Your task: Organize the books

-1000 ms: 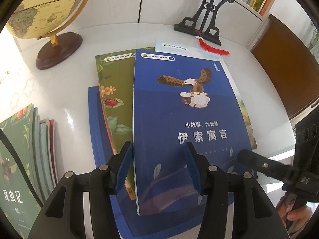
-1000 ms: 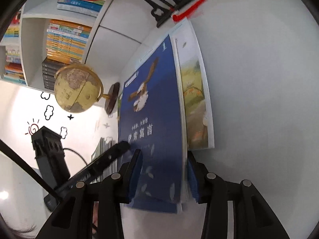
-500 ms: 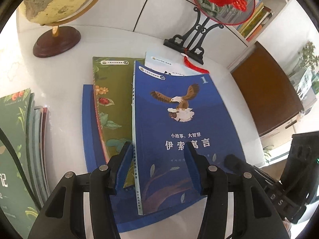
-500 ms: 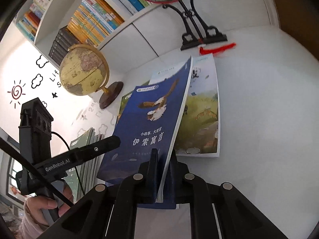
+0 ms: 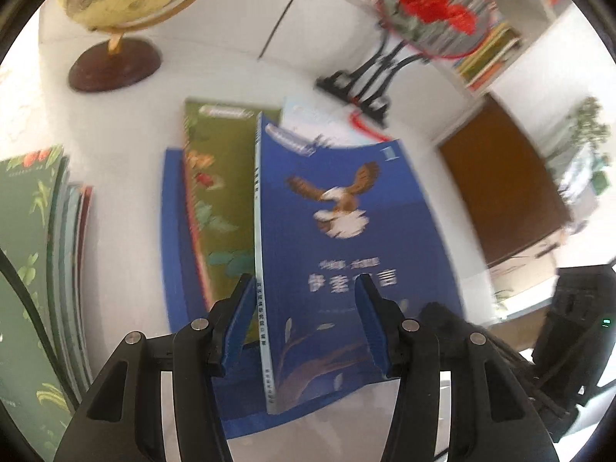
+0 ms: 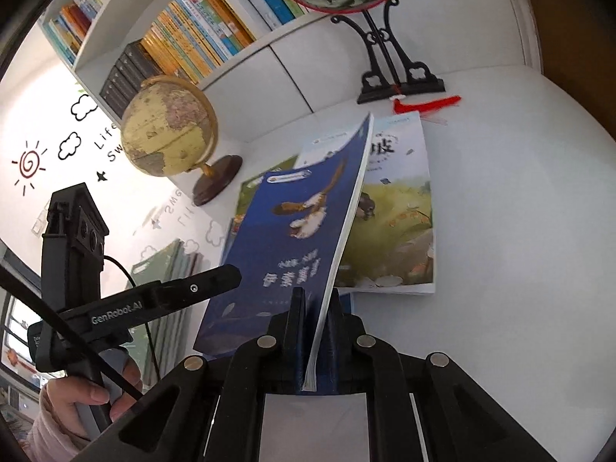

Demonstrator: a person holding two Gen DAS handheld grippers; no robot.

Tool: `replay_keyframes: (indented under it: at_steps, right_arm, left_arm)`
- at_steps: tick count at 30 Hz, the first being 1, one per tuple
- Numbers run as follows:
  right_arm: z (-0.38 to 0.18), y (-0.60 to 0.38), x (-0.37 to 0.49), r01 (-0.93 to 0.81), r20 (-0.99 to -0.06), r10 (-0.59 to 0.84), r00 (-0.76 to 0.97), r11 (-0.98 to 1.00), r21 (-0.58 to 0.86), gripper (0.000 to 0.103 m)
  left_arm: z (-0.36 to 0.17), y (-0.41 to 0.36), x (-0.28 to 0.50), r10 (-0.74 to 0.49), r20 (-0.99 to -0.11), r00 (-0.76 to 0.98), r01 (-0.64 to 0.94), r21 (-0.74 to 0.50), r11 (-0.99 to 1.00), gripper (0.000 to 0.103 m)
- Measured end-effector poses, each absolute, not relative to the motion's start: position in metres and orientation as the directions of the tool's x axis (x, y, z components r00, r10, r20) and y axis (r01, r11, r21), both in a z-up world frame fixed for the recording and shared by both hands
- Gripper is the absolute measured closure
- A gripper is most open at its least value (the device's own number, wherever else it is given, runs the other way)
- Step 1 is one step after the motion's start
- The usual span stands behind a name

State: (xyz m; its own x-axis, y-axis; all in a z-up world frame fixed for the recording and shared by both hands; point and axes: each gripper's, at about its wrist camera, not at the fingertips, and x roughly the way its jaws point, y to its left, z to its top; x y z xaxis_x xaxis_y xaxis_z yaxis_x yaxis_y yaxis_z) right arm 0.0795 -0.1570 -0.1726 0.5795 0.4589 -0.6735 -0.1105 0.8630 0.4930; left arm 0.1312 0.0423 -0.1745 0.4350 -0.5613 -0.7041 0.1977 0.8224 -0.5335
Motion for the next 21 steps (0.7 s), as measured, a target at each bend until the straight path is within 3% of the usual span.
replay_keyframes:
  at_steps: [3, 5, 9, 13, 21]
  right_arm:
    - [-0.167, -0.153, 0.077, -0.128, -0.669, 0.44, 0.599, 0.877, 0.462, 0.093]
    - [-0.173, -0.156, 0.078, -0.106, -0.675, 0.442, 0.59, 0.872, 0.478, 0.093]
    - [-0.183, -0.16, 0.077, -0.067, -0.694, 0.418, 0.586, 0.879, 0.472, 0.093]
    - [-0.183, -0.164, 0.076, -0.057, -0.683, 0.426, 0.594, 0.869, 0.492, 0.093]
    - [-0.158, -0.161, 0.063, -0.112, -0.61, 0.428, 0.667, 0.867, 0.486, 0.093]
  left_arm:
    - [-0.169, 0.055, 0.129, -0.631, -0.621, 0.466, 0.197, -0.622, 0.758, 0.055]
    - [-0.182, 0.055, 0.137, -0.636, -0.64, 0.431, 0.152, -0.643, 0.751, 0.06]
    - [-0.193, 0.046, 0.138, -0.574, -0.705, 0.417, 0.141, -0.574, 0.807, 0.065]
    - [-0.193, 0.051, 0.143, -0.569, -0.71, 0.415, 0.119, -0.577, 0.808, 0.09]
    - [-0.162, 0.056, 0.135, -0.59, -0.652, 0.477, 0.172, -0.589, 0.79, 0.091]
